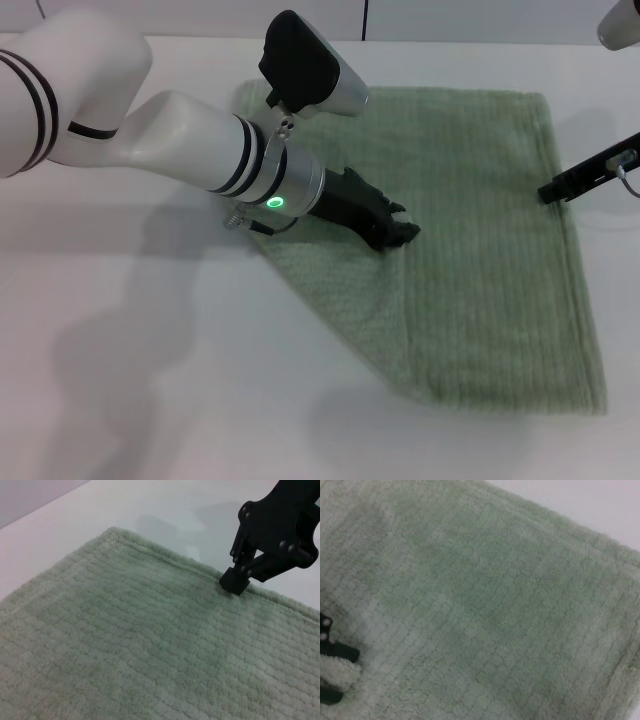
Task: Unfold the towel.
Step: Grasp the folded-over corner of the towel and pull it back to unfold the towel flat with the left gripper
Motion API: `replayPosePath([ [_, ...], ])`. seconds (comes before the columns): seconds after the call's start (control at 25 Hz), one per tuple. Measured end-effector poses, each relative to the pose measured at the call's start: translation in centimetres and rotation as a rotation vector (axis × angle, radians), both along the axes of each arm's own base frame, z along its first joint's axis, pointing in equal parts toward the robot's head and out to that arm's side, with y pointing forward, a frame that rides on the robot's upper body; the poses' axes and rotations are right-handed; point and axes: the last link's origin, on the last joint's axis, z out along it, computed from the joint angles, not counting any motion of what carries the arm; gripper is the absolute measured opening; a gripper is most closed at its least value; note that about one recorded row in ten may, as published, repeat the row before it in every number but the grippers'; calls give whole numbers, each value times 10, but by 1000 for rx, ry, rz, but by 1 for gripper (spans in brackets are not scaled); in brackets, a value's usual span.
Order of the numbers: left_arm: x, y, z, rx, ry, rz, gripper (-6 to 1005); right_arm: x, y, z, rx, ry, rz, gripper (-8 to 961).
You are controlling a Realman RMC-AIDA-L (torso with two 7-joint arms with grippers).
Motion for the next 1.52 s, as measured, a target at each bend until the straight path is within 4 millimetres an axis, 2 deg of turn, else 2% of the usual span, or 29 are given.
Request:
replayPosePath([
  [0.28, 2, 0, 1, -8, -5, -2, 236, 0, 0, 0, 2, -1, 1, -1],
  [0.4, 2, 0, 2, -14, -9, -3, 82, 0, 0, 0, 2, -1, 1, -1],
  [0.72, 0, 0, 8, -36, -19, 7, 57, 1, 0, 0, 2, -1, -1, 0],
  [0.96, -14, 3, 25, -34, -17, 48, 58, 1, -1, 0, 2, -1, -2, -1],
  [1.08, -27, 1, 40, -48, -26, 81, 58, 2, -1, 0, 2, -1, -4, -1],
  [1.52, -34, -8, 62, -102, -90, 99, 56, 2, -1, 1, 2, -1, -4, 0],
])
